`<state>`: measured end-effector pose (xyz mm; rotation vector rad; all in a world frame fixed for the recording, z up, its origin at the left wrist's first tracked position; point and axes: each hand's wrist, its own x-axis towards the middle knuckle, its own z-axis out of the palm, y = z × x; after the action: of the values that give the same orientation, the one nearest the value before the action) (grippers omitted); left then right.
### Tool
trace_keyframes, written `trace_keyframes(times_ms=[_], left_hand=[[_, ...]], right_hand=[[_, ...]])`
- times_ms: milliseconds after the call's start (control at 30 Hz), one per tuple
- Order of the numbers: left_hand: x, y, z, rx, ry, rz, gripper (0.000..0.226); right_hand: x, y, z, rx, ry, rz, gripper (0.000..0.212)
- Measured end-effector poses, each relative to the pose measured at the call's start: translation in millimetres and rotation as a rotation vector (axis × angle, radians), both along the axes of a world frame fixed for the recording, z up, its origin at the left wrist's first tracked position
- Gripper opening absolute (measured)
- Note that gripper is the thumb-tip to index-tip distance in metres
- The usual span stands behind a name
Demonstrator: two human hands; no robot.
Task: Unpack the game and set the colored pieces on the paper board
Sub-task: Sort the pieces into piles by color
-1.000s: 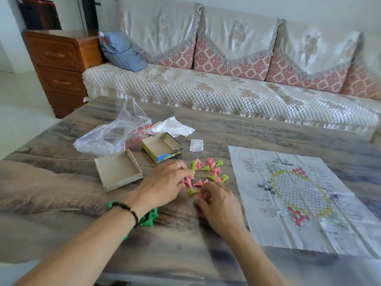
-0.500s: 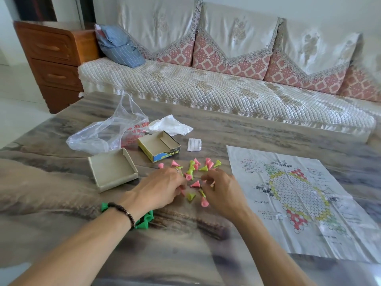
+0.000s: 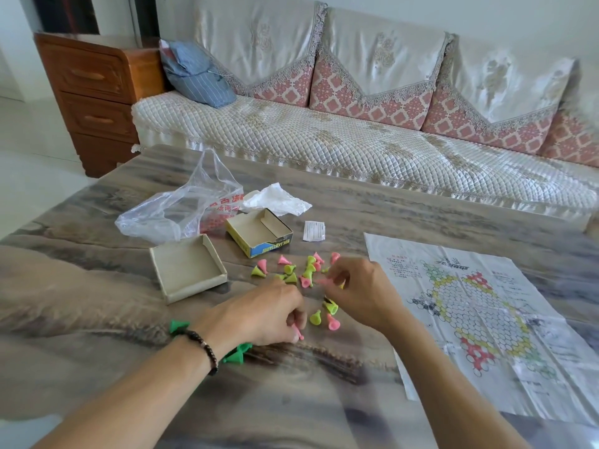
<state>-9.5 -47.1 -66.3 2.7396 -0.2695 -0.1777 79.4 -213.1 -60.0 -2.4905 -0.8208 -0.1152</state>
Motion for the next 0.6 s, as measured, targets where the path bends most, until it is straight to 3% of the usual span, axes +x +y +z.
trace_keyframes(times_ms=[100, 300, 400, 600], left_hand=[[-3.4, -9.6, -1.1, -0.05, 0.018, -0.017, 0.013], [-10.3, -9.7, 0.1, -0.056, 0.019, -0.015, 0.024], [-12.8, -10.5, -1.1, -0.063, 0.022, -0.016, 0.02], [-10.4, -34.0, -5.6, -0.154, 0.069, -0.077, 0.034]], right_hand=[[-12.4, -13.4, -2.9, -0.084, 0.143, 0.086, 0.006], [-20.7, -16.5, -11.5, -0.216, 0.102, 0.149, 0.014], [-31.1, -27.3, -13.8, -0.195, 0.107, 0.141, 0.022], [-59.2, -56.5, -16.7, -0.078, 0.178, 0.05, 0.014]])
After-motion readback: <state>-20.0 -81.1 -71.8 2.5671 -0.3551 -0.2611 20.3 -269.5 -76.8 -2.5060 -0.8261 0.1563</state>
